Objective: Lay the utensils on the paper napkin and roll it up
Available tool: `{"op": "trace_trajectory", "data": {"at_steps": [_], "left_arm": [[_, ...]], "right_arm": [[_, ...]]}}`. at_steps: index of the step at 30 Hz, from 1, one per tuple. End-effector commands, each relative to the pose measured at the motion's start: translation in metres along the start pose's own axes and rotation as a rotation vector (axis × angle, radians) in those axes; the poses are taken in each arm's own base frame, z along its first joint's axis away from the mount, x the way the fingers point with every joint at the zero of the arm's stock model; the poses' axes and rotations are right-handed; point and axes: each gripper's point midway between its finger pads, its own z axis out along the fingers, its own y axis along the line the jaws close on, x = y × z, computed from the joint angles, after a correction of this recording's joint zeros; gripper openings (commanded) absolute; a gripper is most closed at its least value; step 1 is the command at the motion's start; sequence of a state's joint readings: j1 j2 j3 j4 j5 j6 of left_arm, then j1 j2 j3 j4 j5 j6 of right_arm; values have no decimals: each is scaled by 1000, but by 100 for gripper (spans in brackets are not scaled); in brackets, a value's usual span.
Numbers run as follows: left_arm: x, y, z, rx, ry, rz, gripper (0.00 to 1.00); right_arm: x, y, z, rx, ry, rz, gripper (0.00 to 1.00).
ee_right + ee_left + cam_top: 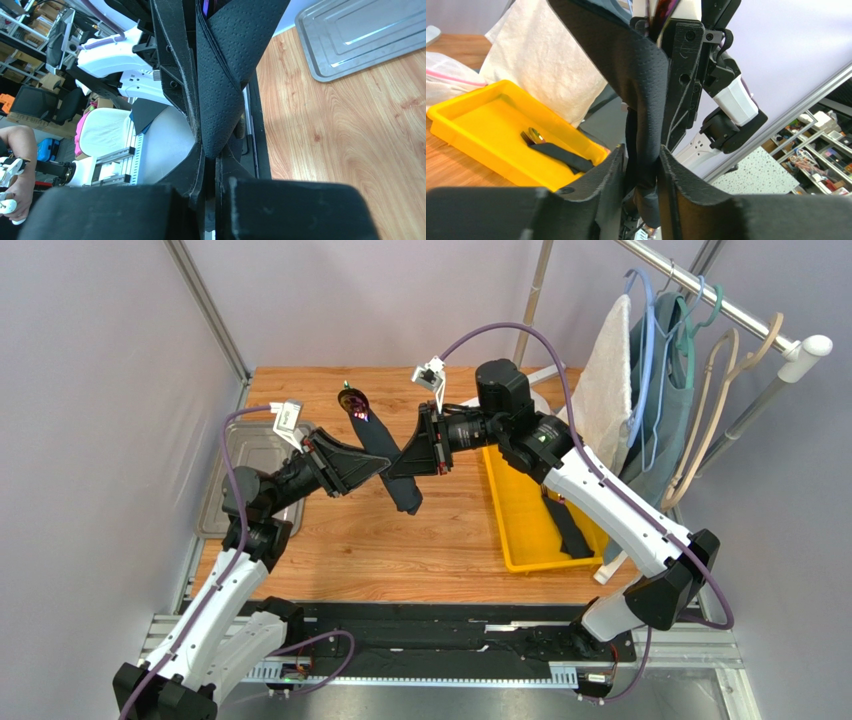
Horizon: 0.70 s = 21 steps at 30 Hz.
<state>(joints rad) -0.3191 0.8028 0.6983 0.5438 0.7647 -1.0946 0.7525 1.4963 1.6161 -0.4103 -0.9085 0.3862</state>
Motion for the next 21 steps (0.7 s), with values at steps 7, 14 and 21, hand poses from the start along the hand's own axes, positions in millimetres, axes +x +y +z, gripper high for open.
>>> {"op": "trace_trajectory", "data": {"at_steps": [7,14,21], "left_arm": [[-7,-6,1,12,-35,-41,45],[-15,-11,3,13,-56,-62,39],[-19,-14,4,15,-69,-81,44]], "right_arm": [[-25,40,-8,-101,-86,-111,0],[-24,38,-7,-98,-89,-109,0],[-27,39,-5,-105,-99,-95,0]]}}
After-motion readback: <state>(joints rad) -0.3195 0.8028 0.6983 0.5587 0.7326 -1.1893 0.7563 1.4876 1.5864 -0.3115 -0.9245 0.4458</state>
